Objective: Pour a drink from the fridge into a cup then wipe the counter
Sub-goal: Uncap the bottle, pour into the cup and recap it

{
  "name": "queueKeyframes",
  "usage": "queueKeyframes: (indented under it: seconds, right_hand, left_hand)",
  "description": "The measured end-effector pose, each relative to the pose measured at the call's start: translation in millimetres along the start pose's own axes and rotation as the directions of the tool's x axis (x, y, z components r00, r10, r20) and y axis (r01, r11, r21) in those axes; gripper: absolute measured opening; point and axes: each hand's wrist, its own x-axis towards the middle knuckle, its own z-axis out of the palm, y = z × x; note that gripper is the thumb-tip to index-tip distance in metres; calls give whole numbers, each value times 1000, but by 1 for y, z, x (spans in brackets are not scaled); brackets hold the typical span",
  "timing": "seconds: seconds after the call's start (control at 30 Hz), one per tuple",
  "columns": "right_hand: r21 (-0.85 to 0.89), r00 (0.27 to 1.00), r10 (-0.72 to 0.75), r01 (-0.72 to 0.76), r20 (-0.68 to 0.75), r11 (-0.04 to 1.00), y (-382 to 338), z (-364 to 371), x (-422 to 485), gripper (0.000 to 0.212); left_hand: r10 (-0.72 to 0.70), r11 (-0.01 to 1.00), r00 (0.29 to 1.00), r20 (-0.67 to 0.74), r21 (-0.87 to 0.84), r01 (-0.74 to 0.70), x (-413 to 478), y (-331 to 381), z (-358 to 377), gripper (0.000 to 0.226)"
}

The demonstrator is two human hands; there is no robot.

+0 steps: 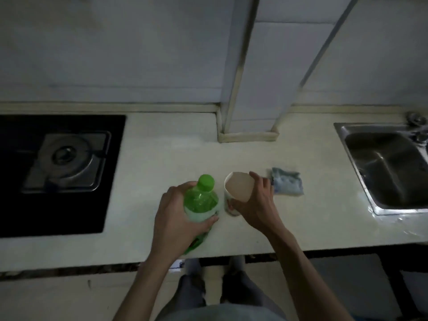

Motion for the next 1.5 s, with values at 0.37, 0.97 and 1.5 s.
queueKeyframes:
  seconds: [0.37,0.97,1.5]
  right_hand:
    - [-107,971,-204,217,126,970,27,-1,54,94]
    - [-156,979,-130,155,158,976,27,-7,44,88]
    - [-413,881,-472,436,17,799,-120,-68,2,68]
  left_hand:
    - [-218,975,938,-269,-27,219,-23,27,22,80]
    - [-178,984,971,-158,-3,180,-17,44,21,81]
    - [116,977,986,120,165,-135,11,45,-40,75]
